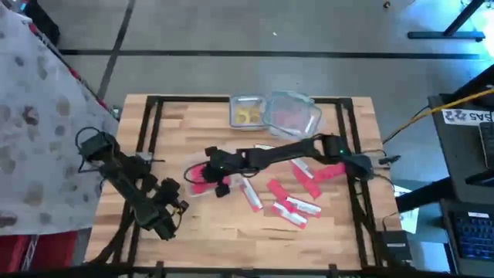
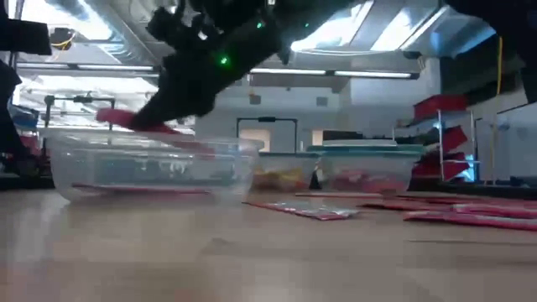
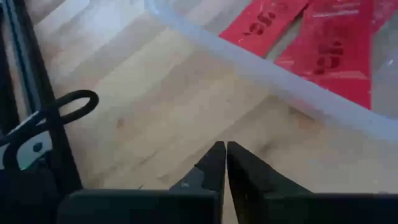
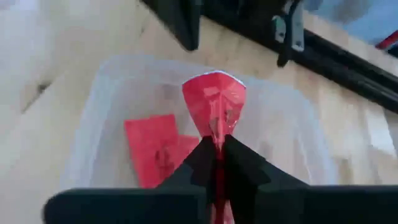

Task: Sort candy
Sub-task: Put the pink strip candy into the rectangular transparent bin

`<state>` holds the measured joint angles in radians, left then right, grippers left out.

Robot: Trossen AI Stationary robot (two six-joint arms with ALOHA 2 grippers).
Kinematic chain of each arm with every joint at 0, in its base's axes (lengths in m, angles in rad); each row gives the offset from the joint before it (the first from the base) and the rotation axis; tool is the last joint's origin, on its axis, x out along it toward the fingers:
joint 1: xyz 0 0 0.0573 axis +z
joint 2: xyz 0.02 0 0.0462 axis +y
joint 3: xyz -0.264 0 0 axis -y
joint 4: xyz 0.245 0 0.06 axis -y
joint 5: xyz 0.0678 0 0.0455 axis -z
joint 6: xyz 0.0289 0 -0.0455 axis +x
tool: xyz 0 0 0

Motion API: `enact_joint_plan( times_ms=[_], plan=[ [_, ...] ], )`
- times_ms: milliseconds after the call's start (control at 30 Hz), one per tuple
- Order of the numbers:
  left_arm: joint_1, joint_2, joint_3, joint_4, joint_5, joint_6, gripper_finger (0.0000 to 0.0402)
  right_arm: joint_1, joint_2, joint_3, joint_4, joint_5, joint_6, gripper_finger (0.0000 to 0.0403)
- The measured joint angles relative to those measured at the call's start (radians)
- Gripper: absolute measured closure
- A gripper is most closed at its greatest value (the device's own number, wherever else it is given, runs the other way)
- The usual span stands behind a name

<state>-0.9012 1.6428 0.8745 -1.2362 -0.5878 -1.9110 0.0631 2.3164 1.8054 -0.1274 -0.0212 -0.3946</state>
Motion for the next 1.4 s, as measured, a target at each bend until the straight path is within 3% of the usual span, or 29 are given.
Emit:
enact_joint_plan(
  times_ms=[233,367,533,700,1033,1200,1300,1400],
  plan=[
    [0.001,0.000,0.000,0.005,-0.002,0.000,0.0402,0.003,0.003,0.001,0.000,0.007,-0.001,0.0260],
    [0.001,0.000,0.000,0.026,-0.002,0.007,0.0402,0.022,-0.053,-0.001,-0.077,0.062,0.046,0.0229],
    [-0.001,0.000,0.000,0.027,-0.001,0.006,0.0402,0.095,-0.194,0.002,-0.270,0.086,0.084,0.0234],
    [-0.001,0.000,0.000,0.043,-0.002,0.004,0.0402,0.225,-0.287,0.001,-0.505,0.257,0.154,0.0253],
    [-0.001,0.000,0.000,0.056,-0.006,0.006,0.0402,0.446,-0.288,-0.014,-0.923,0.456,0.647,0.0275],
    [-0.010,0.000,0.000,0.067,-0.049,0.007,0.0402,0.523,-0.374,-0.220,-0.984,0.605,0.921,0.0276],
    [-0.011,0.000,0.000,0.072,-0.071,0.007,0.0402,0.519,-0.463,-0.404,-0.898,0.550,1.049,0.0275],
    [-0.010,0.000,0.000,0.070,-0.074,0.009,0.0402,0.496,-0.533,-0.558,-0.749,0.453,1.025,0.0268]
  ],
)
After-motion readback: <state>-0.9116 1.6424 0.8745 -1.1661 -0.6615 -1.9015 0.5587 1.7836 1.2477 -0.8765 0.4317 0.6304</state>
